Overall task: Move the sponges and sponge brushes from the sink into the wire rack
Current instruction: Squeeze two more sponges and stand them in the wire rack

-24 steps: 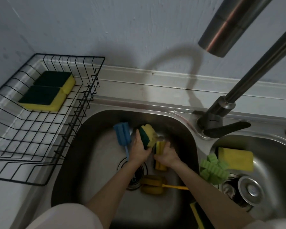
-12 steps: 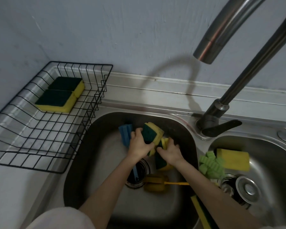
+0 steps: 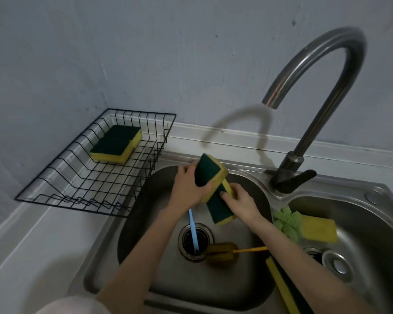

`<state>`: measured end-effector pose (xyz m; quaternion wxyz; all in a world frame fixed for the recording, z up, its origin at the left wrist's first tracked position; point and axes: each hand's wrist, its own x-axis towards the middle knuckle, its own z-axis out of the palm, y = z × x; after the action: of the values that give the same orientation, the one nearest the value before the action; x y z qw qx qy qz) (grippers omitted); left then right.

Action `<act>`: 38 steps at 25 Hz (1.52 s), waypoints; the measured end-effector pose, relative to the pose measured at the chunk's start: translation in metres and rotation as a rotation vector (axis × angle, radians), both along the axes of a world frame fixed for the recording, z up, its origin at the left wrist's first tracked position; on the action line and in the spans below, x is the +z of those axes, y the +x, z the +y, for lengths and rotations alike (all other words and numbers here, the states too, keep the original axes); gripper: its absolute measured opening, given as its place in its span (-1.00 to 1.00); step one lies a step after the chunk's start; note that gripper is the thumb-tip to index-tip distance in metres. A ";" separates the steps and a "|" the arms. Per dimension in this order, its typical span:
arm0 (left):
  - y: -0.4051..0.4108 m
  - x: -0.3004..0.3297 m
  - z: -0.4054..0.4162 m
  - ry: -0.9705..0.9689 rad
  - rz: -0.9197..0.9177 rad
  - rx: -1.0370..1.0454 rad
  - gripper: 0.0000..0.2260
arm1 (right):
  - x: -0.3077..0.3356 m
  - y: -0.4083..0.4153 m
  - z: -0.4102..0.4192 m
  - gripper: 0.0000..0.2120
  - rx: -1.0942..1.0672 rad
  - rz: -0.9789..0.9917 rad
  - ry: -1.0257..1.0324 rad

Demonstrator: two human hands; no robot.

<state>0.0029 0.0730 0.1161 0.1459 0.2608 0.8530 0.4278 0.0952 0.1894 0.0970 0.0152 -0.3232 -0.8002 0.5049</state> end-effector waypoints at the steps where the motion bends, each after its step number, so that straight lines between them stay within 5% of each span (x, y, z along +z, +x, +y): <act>1: 0.001 0.009 -0.007 0.011 0.029 -0.002 -0.42 | 0.008 0.001 -0.005 -0.60 0.004 0.042 0.024; 11: -0.015 0.077 -0.091 0.029 0.316 0.173 -0.39 | 0.055 -0.013 -0.046 -0.62 -0.028 0.246 0.045; 23: -0.065 0.078 -0.214 -0.062 0.325 0.332 -0.35 | 0.083 -0.098 -0.125 -0.66 0.137 0.323 0.143; 38: -0.134 0.036 -0.243 -0.041 0.221 0.280 -0.45 | 0.033 -0.217 -0.174 -0.64 0.438 -0.041 0.336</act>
<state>-0.1313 -0.1705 0.1525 -0.0046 0.1817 0.9005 0.3951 -0.1217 0.0151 0.1298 -0.0569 -0.1456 -0.9237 0.3496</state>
